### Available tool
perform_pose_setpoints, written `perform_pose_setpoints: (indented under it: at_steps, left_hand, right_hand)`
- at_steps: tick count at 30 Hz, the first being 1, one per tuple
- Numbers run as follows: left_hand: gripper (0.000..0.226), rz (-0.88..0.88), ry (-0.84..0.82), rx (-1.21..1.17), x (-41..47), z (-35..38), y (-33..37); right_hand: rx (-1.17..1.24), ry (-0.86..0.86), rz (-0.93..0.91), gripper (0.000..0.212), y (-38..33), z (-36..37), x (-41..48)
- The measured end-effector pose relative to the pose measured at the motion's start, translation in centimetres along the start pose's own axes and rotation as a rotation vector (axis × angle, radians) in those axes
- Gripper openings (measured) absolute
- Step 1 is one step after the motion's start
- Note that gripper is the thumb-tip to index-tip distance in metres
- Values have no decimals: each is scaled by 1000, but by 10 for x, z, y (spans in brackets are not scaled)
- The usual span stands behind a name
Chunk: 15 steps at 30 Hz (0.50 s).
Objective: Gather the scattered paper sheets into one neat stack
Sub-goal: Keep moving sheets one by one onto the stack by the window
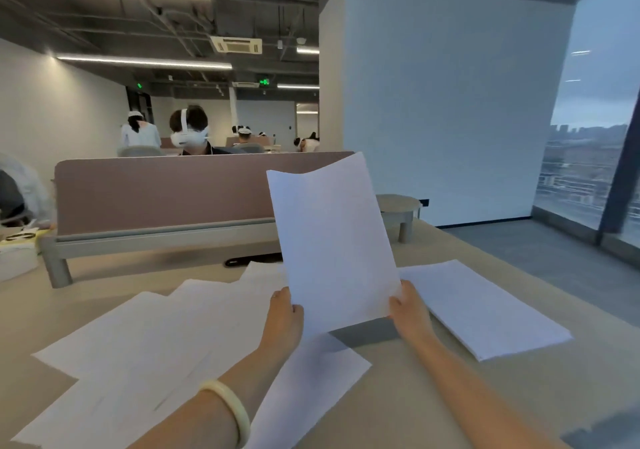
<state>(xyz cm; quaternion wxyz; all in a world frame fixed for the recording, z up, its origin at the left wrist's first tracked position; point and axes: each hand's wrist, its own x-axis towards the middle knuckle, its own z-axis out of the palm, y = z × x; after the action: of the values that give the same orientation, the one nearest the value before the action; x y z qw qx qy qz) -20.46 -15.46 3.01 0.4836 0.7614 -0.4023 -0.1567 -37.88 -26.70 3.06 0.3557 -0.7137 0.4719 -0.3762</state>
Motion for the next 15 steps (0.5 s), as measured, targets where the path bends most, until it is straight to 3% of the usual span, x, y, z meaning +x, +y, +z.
perform_pose_setpoints:
  at_steps: [7,15]
  left_hand:
    - [36,126,-159,-50,-6,99,64]
    - [35,117,-281,-160,-11,189,101]
  right_hand:
    - [-53,206,92,29,63,-101,18]
    - [-204,335,256,36,130,-170,47]
